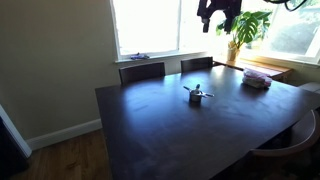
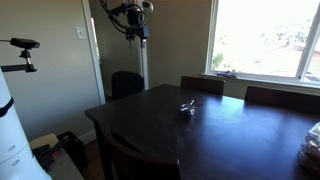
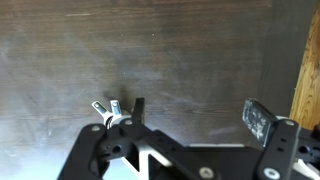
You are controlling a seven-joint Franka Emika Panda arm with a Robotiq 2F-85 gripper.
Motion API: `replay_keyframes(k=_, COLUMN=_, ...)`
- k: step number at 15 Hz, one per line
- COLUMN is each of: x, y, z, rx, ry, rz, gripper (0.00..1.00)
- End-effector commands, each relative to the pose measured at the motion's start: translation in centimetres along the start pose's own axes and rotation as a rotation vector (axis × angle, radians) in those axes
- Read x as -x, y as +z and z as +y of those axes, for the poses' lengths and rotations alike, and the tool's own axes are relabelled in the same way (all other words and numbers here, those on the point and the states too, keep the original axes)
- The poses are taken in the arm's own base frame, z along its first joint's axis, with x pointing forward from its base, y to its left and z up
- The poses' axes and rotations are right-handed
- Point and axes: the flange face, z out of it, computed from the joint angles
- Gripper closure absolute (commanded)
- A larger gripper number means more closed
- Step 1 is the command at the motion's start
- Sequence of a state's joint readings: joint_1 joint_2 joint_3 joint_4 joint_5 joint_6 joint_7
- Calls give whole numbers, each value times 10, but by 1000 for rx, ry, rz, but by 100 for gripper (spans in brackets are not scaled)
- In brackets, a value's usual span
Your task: Unstack the pots on the table
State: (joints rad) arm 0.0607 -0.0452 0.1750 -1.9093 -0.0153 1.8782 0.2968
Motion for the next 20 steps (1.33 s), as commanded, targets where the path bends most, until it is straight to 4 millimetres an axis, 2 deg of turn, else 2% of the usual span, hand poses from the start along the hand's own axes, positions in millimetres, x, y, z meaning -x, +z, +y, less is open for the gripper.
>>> replay_keyframes(k=1, x=-40, y=17, z=-2, rx=-13, ry=73, rz=29, gripper=0)
replay_keyframes(k=6, x=-83, y=44, z=4, rx=-57, ry=168, rz=66, gripper=0)
replay_keyframes(k=11, x=-110, y=63, z=12, rx=-60, ry=223, rz=82, gripper=0)
replay_keyframes(k=14, x=-119, y=73, z=16, rx=-49, ry=240, rz=71, gripper=0)
replay_keyframes(k=15, x=-114, y=73, z=18, rx=-56, ry=203, rz=57, gripper=0)
replay_keyframes(k=20, x=-119, y=78, z=18, rx=-55, ry=216, rz=54, gripper=0)
